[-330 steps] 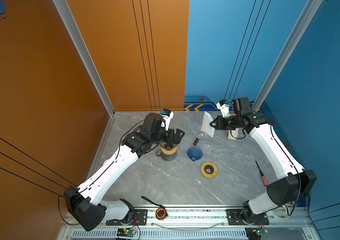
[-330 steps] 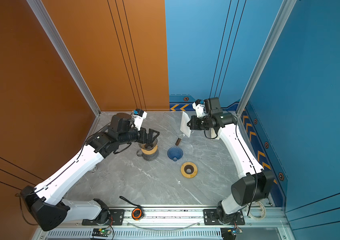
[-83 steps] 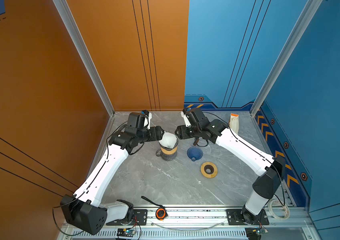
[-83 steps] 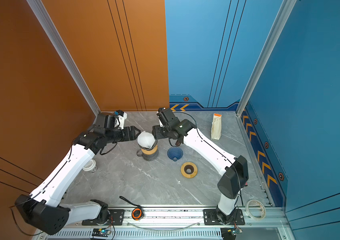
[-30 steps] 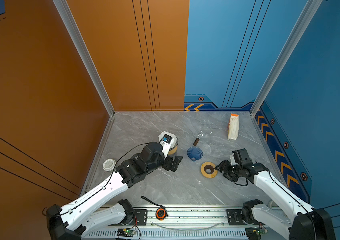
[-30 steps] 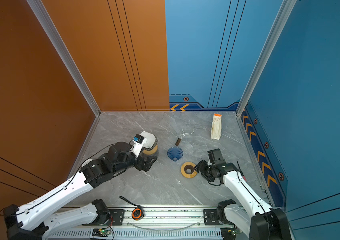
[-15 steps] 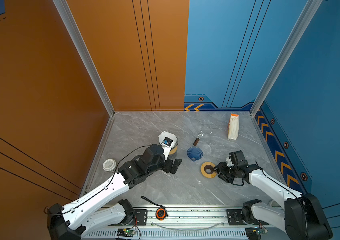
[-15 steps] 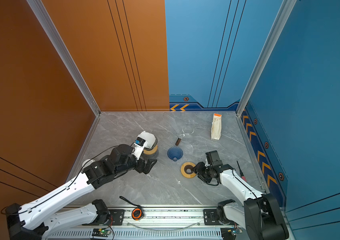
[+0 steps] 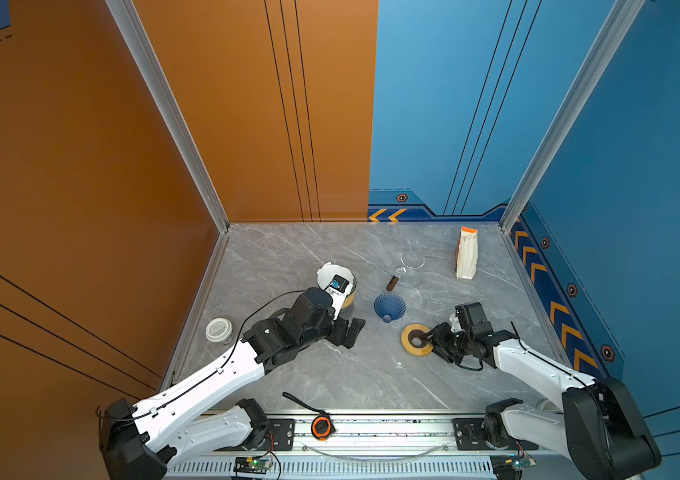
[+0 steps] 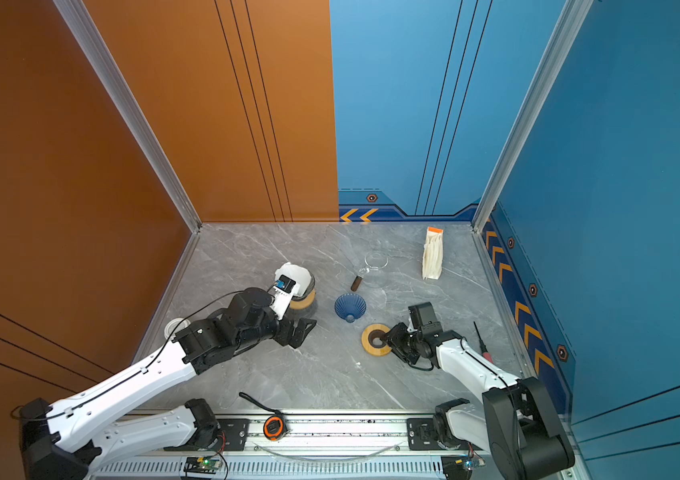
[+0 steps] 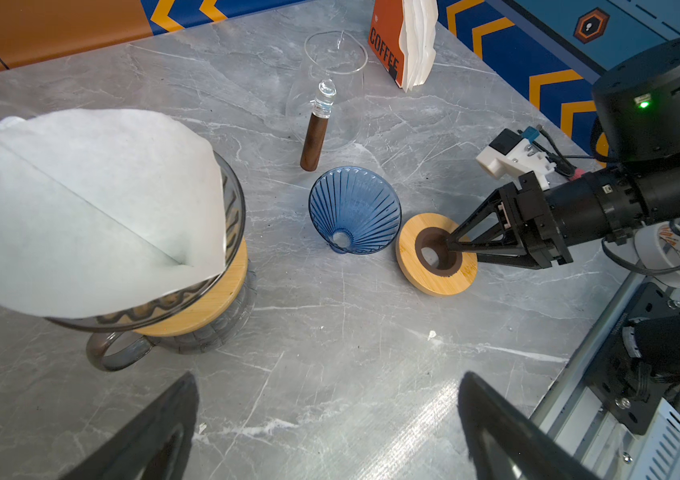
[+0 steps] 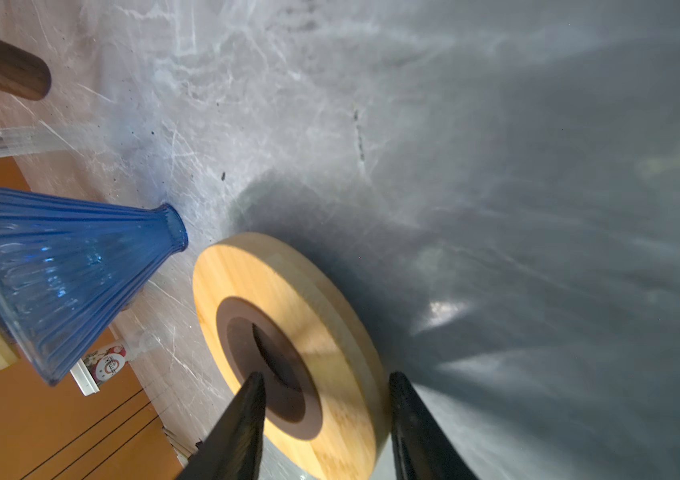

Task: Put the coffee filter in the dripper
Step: 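Move the right gripper to the bamboo ring and grasp its inner edge, then lift the bamboo ring with the right gripper and carry it farther from the robot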

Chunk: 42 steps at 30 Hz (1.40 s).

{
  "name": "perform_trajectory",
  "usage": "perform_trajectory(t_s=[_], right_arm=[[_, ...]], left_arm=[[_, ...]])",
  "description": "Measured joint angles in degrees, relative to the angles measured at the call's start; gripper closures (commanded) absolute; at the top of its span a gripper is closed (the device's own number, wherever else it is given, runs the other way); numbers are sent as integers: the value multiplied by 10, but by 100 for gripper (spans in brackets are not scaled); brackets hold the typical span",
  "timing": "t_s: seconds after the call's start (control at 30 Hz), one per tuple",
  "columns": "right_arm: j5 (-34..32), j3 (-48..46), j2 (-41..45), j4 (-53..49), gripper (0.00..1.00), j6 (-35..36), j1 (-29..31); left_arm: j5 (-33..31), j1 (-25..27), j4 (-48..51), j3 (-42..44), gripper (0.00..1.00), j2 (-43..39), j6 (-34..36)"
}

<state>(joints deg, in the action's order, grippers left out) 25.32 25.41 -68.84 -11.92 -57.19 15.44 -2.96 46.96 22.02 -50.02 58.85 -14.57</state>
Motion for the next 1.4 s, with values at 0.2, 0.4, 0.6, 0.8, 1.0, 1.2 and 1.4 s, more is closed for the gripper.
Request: perform_trajectory(t_s=[0.2,0.4,0.6,0.8,1.0,1.2,1.4], right_arm=[[0,0,-4,10,59,-3,4],[0,5,-10,16,61,-3,4],[0,19,-12,17,62,-3,7],[0,39,-21,16,66,-1,7],[0,40,-29,15,70,0,11],[0,43,-41,17,75,2,11],[0,60,-49,21,80,3,12]], left_arm=[[2,0,-5,-7,2,0,0],[3,0,-11,-11,2,3,0],[7,0,-13,-11,2,12,0],[13,0,-15,-14,2,18,0],[17,0,-17,-14,2,21,0],[18,0,-17,-14,2,21,0],[18,0,-17,-14,2,21,0]])
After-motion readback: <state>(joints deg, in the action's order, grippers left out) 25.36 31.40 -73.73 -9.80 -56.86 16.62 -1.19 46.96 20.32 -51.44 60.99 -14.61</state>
